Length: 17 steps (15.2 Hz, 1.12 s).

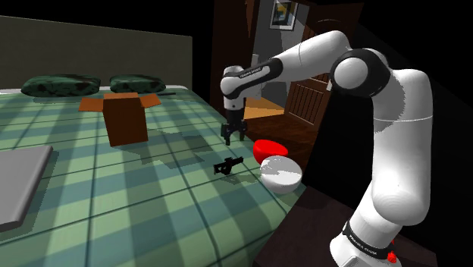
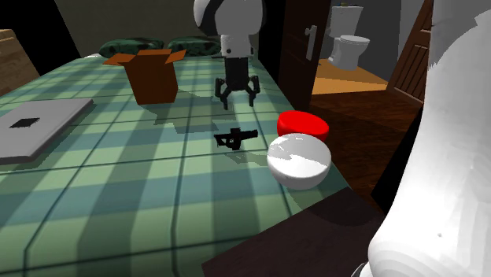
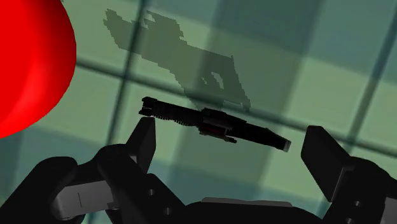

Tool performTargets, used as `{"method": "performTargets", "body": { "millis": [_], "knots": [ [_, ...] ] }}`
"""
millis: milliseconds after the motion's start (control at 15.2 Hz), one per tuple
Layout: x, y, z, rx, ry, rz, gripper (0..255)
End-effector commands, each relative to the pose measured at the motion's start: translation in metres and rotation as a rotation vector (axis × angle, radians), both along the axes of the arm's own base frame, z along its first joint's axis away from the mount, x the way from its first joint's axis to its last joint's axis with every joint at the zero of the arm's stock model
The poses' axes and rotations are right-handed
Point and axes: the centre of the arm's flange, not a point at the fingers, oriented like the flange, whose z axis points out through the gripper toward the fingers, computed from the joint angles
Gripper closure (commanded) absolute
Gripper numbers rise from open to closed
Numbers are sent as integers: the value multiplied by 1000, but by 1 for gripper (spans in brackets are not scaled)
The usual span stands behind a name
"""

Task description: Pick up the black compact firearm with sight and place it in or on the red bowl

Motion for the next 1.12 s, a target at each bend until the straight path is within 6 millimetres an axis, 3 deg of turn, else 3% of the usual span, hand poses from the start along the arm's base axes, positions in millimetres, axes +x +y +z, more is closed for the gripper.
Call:
{"method": "performTargets", "body": {
  "millis": [0,198,264,726,1056],
  "knots": [
    [19,-3,-25,9,21,2,0],
    [48,-3,-57,21,52,4,0],
    [50,-3,-59,22,53,4,0],
    [38,1,-97,22,53,4,0],
    [38,1,-97,22,53,4,0]
  ]
}}
